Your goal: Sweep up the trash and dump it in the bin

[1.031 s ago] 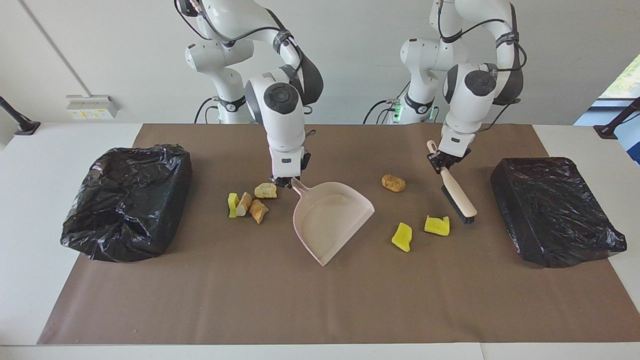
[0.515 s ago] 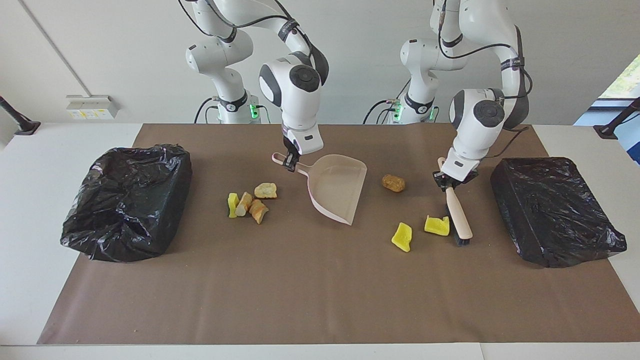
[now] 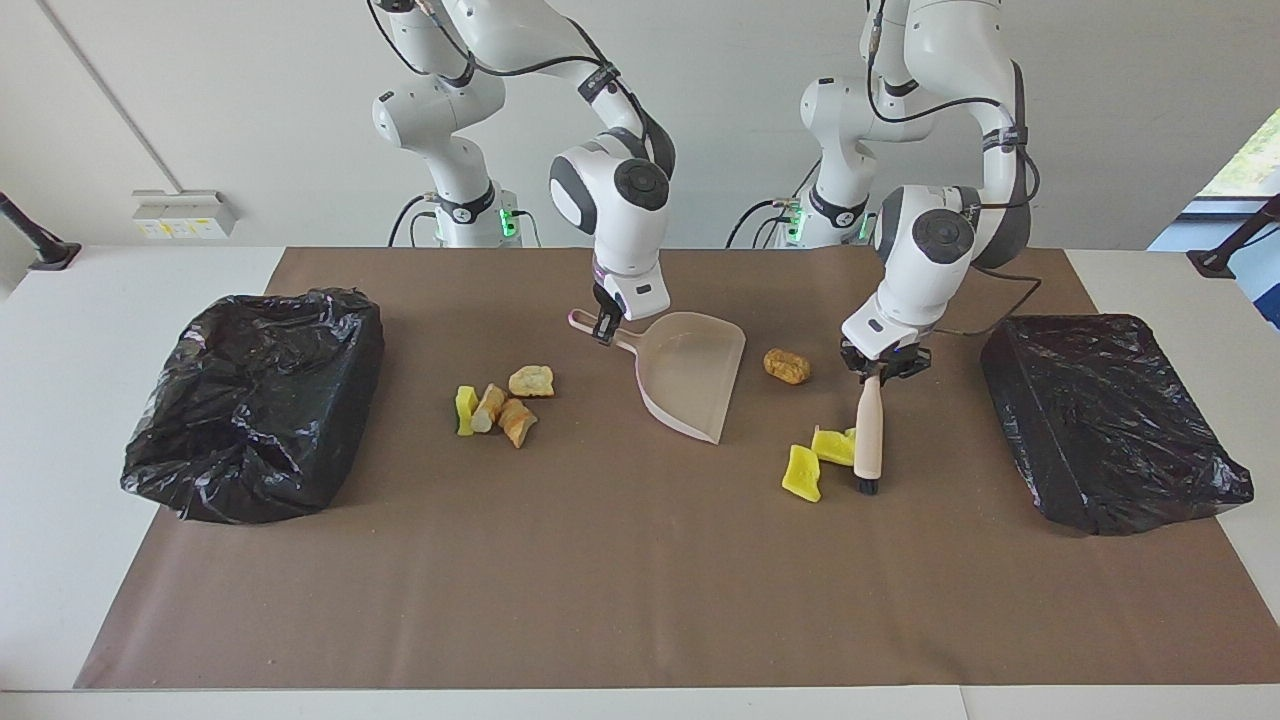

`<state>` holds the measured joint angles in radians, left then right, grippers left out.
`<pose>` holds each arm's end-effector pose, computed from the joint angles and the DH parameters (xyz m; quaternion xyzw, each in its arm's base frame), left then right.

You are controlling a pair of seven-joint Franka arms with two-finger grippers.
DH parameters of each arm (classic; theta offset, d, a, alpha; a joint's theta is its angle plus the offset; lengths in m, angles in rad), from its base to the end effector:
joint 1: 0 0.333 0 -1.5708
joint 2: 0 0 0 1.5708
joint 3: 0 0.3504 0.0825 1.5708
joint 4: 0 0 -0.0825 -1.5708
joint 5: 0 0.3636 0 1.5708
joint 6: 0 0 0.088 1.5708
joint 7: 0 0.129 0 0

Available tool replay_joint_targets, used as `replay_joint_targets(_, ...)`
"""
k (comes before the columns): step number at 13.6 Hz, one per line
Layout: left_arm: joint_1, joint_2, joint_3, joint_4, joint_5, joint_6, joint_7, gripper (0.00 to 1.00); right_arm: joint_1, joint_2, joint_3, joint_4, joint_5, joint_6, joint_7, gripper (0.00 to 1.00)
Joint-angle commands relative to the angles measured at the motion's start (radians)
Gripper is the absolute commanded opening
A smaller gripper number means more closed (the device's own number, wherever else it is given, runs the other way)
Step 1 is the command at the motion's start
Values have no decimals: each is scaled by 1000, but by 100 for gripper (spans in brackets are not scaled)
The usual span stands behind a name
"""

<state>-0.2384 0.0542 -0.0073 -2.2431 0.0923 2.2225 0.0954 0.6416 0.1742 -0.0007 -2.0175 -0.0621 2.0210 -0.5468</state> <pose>0.4921 -0.1187 0.3635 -0.9788 0.1983 0.0346 0.0381 0.4442 0.3254 0.3774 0.8165 0.5704 -0.0839 0.0307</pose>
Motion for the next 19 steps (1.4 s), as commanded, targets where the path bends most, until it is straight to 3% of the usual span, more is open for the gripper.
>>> replay_joint_targets(1,-41,-30,9,-39,-2,-4,128,0,0,-4,2,-3,30,13,21,0)
replay_joint_targets(3,-76,-42,9,-55,-12,-6,159,0,0,-4,1,-3,33,12,28,0)
replay_joint_targets(5,-126,-54,9,-69,-98,-9,173,0,0,-4,2,-3,33,12,28,0)
replay_joint_targets(12,-298,-96,9,-60,-262,-184,175,0,0,-4,2,-4,33,8,28,0)
replay_joint_targets(14,-305,-97,9,-30,-284,-196,132,0,0,-4,1,-4,33,5,27,0)
replay_joint_targets(17,-280,-129,24,39,-286,-335,132,0,0,-4,1,-4,33,5,27,0)
replay_joint_targets(19,-221,-174,26,45,-284,-379,130,0,0,-5,2,-4,33,2,30,0)
